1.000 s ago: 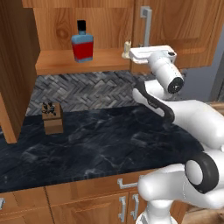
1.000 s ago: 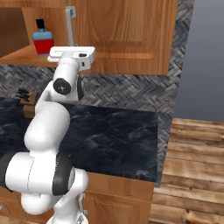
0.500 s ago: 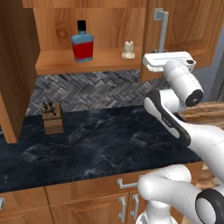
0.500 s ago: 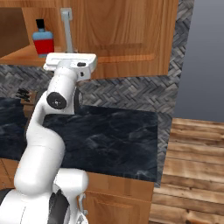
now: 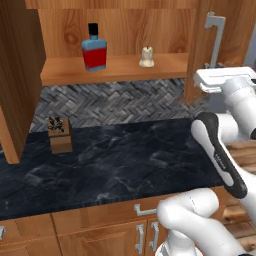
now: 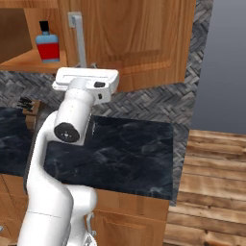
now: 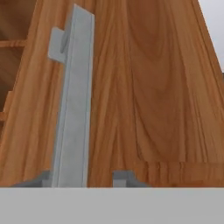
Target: Get the candle and the liquor from the cabinet and move them to the dining counter.
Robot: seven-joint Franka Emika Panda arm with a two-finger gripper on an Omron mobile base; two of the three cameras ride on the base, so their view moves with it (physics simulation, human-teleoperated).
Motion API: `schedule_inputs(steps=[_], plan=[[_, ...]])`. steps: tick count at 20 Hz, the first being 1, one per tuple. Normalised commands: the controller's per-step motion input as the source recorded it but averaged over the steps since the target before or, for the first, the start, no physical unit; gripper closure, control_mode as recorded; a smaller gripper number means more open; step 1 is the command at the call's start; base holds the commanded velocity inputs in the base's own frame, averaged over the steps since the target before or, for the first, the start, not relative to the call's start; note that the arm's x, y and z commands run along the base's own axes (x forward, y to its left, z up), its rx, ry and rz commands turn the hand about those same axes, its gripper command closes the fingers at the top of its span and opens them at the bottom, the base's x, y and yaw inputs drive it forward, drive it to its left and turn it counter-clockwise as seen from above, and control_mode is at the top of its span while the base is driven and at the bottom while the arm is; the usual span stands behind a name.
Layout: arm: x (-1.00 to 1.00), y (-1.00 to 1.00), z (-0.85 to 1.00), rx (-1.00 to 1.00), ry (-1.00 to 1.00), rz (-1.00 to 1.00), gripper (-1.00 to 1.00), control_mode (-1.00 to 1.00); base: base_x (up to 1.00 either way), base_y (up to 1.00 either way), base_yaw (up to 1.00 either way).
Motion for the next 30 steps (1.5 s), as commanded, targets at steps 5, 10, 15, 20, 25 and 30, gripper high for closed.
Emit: schedule_inputs(steps=[5, 10, 15, 20, 25, 30], plan=[[-0.87, -0.96, 0.2, 0.0, 0.0, -0.03, 1.0, -1.0, 0.0, 0.0, 0.0], [-0.87, -0.98, 0.19, 0.0, 0.0, -0.02, 1.0, -1.0, 0.0, 0.0, 0.0], [-0.8, -0.88, 0.16, 0.0, 0.01, -0.02, 1.0, -1.0, 0.0, 0.0, 0.0], [-0.33, -0.31, 0.03, 0.0, 0.0, 0.0, -1.0, -1.0, 0.0, 0.0, 0.0], [-0.24, -0.08, 0.0, 0.0, 0.01, 0.0, -1.0, -1.0, 0.0, 0.0, 0.0], [-0.6, -0.03, 0.0, 0.0, 0.03, 0.0, -1.0, -1.0, 0.0, 0.0, 0.0]])
